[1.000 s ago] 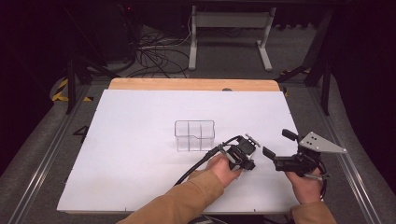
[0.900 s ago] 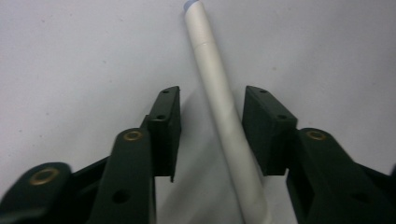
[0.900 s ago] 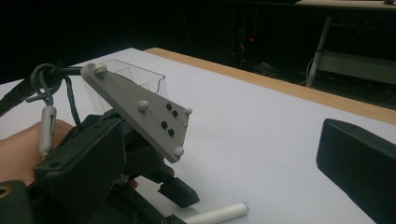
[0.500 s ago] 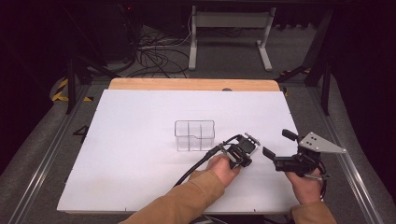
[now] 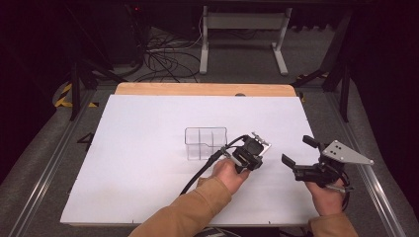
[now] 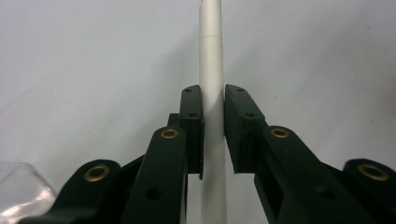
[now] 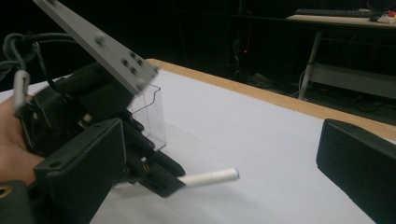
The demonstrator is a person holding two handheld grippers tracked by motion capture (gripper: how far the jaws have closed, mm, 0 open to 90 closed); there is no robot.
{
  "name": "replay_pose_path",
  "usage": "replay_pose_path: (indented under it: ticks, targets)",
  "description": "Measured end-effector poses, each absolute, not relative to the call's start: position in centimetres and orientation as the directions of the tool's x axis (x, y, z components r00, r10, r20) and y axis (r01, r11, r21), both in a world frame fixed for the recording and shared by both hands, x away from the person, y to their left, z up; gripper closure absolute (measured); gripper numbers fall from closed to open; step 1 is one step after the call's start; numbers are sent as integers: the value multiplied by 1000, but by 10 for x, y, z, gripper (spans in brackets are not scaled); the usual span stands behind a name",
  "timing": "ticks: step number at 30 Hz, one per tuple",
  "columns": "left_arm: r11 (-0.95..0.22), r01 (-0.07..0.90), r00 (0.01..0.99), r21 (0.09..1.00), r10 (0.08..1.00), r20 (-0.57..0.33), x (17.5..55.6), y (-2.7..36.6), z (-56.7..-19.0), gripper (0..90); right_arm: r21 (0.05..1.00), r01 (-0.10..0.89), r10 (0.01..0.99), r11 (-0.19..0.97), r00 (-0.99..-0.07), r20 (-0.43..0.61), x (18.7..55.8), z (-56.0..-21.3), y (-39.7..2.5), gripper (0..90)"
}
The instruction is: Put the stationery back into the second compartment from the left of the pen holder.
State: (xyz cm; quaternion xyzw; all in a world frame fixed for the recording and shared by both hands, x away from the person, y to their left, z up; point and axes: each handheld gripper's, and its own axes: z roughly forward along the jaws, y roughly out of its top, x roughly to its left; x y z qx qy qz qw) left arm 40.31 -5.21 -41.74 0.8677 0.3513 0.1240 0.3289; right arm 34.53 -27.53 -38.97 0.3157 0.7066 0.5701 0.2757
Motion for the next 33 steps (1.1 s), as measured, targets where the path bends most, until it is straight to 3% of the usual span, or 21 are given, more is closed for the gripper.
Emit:
replay_pose_path:
  ticks: [14,33]
  targets:
    - [-364,430,708,826,704,-58,393,-4,-378,787,979,133,755,157,-655,-32,346,-391,-274,21]
    - [-134,171,753,976,656,-41,389,57,-368,785,977,130,738,167,-673,-37,346,-393,-268,21]
